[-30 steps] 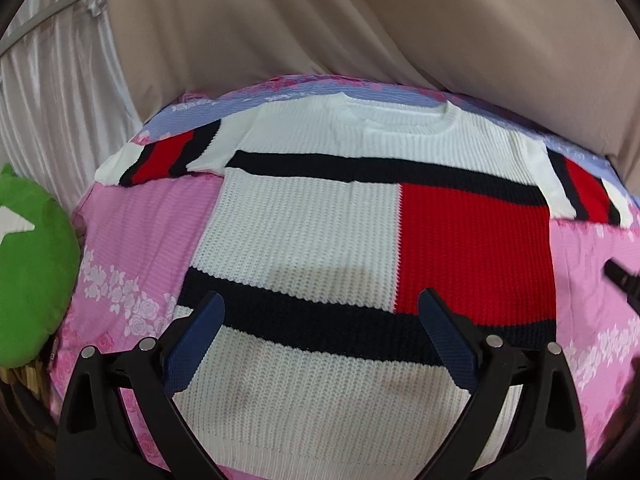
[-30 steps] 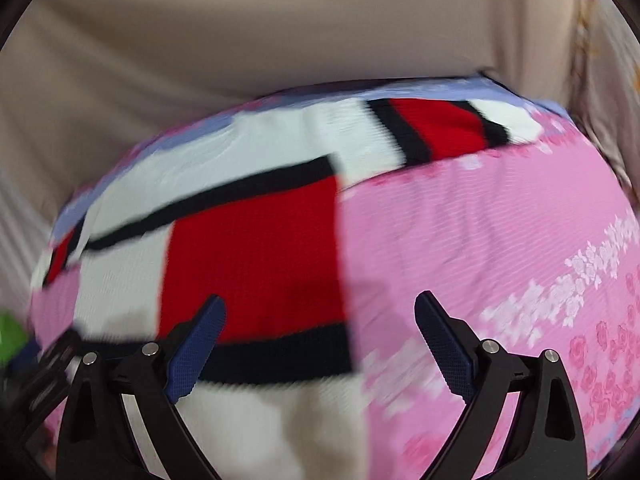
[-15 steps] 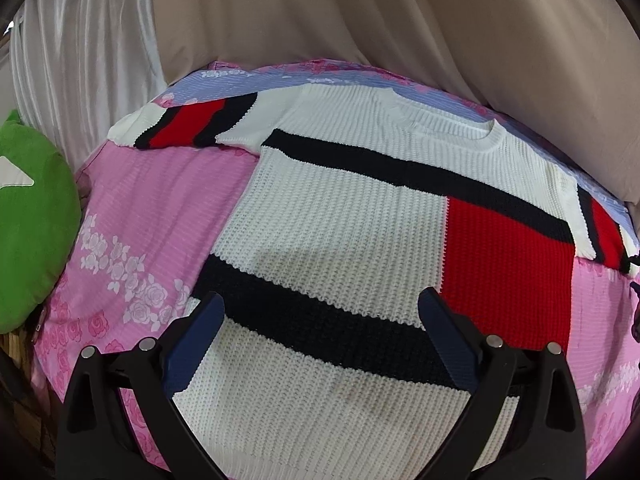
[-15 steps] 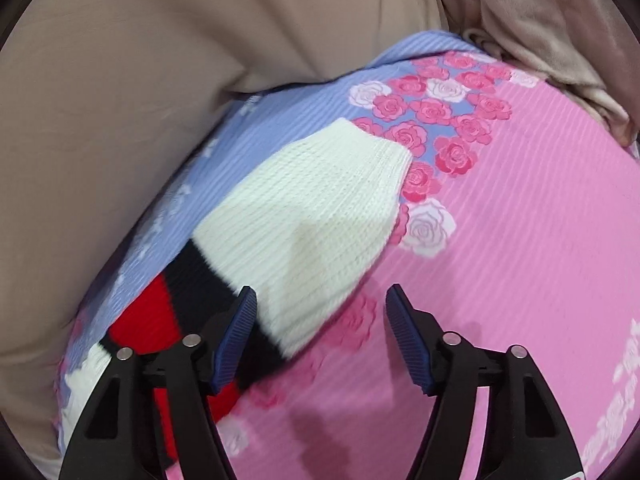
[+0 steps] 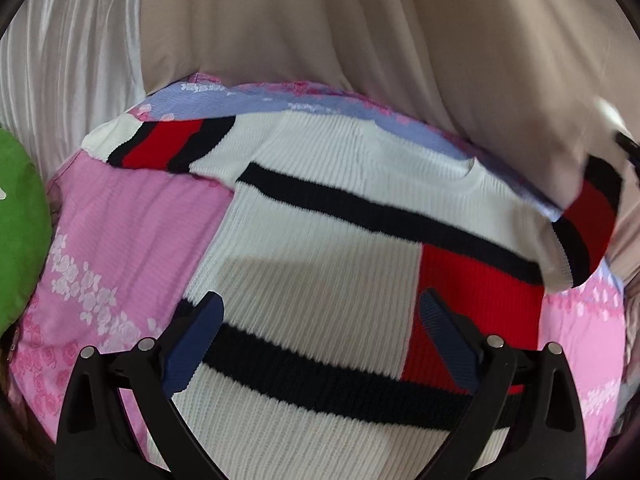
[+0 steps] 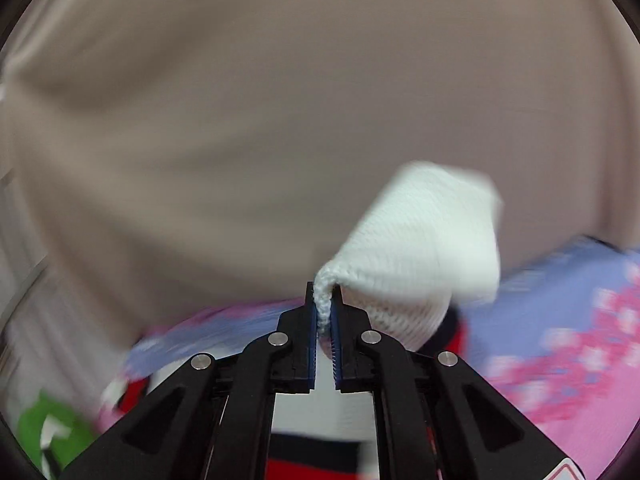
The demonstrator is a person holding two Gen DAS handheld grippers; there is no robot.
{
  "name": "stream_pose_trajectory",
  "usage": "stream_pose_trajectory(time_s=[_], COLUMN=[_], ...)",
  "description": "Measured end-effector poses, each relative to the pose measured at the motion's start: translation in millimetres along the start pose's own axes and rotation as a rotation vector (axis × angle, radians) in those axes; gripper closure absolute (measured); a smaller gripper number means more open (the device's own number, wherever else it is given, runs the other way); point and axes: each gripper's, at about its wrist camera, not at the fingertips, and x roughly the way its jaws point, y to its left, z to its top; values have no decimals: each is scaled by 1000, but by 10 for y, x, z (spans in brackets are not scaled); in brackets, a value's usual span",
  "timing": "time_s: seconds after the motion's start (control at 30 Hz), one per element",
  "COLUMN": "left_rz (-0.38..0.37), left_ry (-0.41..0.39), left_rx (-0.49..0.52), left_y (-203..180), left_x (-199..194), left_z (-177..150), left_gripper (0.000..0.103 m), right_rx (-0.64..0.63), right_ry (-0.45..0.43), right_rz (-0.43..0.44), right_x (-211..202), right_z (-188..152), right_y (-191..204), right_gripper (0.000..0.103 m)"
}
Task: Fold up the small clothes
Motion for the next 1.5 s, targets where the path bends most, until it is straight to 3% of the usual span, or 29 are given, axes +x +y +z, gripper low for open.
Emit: stream_pose_trajectory(time_s=[0.1,0.2,0.3,0.43,0.53,0.6,0.63,0.7,0.73,0.8,0.87,0.9,0.93,1.03,1.13,1.2,1.3,1.43,1.5], left_rz=[-56,-108,-154,-170,-196,-197,-164,-218,-240,-245,-252,-265,-273,-221,-112,-107,-102,-112,-113], left_ry=[-29,-23,62,149,246,282,258,222,227,186,104,50,15,-52,36,101,116,113,111], left_rx=[-27,-53,-88,-176,-314,-393,-399,-344,-331,-305,-240,-212,-198,-156,-128,-154,-181,-201,-196], left_y=[56,121,175,208,271,288,270,166,118,53,-23,-42,-35,34,167,280,373,436,448], left_x=[24,221,664,1205,1588,1738,1732,1721,1727,1645,1475,1354,1286,1226,1624,1848,1995,2030,2010], left_z=[165,345,529,701,706,673,686,740,772,870,1060,1174,1262,1386,1233,1069,915,872,893], left_gripper=[5,5,5,5,7,23,28,86,93,98,99,99,99,98,98,98,98,98,98], right_rx=[-142,-231,-142,17,90,145,166,172,184,220,201,193,191,137,111,165,82,-19,34], right_ry=[166,284,269,243,272,283,281,286,285,274,267,271,246,169,246,206,227,398,375], right_rz=[111,45,-60,-238,-322,-330,-330,-327,-325,-305,-316,-313,-297,-290,-388,-315,-277,-408,-396], right_x=[687,1150,958,396,331,316,343,451,495,543,578,608,561,389,507,454,620,1095,1007], right_z=[-542,-1121,-1330,-1518,-1634,-1676,-1675,-1678,-1677,-1696,-1645,-1616,-1570,-1464,-1578,-1548,-1506,-1834,-1777], right_y=[851,1089,785,71,-360,-555,-625,-687,-712,-761,-718,-660,-615,-464,-540,-507,-276,-490,-544], right_gripper=[89,87,84,58,58,58,58,56,53,52,75,99,102,102,102,102,102,103,103])
